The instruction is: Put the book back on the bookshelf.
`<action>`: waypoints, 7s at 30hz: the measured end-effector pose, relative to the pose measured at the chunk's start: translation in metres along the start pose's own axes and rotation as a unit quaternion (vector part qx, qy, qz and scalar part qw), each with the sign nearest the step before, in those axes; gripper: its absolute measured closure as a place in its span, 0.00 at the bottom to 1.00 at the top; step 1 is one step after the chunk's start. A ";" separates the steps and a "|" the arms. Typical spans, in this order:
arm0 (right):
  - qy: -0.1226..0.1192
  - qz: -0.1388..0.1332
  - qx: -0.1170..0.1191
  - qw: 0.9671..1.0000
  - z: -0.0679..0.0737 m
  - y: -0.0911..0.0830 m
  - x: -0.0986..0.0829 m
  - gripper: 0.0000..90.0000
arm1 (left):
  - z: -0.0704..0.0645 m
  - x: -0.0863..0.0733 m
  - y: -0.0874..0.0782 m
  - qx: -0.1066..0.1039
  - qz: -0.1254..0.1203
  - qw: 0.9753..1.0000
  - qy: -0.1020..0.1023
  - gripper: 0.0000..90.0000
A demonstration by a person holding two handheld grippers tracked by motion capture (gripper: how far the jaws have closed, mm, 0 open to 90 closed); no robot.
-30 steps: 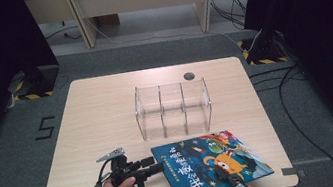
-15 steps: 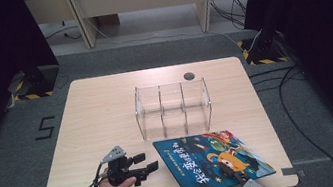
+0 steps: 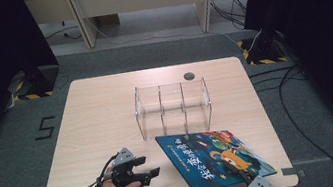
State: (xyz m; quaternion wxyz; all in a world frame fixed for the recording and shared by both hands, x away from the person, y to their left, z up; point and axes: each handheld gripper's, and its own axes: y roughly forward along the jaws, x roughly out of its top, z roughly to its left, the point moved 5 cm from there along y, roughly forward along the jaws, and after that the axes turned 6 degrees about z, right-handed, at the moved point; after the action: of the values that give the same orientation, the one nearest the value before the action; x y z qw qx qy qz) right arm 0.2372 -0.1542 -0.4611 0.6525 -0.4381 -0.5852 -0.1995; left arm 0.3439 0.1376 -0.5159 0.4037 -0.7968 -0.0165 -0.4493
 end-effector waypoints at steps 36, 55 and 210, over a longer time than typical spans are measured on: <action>0.176 -0.087 0.066 0.978 -0.031 -0.025 0.010 0.59 | -0.002 -0.003 0.005 0.005 0.022 1.000 0.018 0.29; 0.156 -0.092 -0.020 0.983 -0.061 -0.043 0.004 0.78 | -0.003 -0.004 0.006 0.003 0.025 0.999 0.022 0.29; 0.118 -0.092 -0.028 0.988 -0.097 -0.030 -0.010 0.92 | -0.017 -0.032 0.035 0.029 0.099 0.982 0.157 0.09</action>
State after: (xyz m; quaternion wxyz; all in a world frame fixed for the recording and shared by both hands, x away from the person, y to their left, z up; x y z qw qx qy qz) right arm 0.2691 -0.2510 -0.4535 0.6836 -0.3735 -0.5361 -0.3252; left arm 0.3265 0.1130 -0.5567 0.4670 -0.7017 0.1131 -0.5260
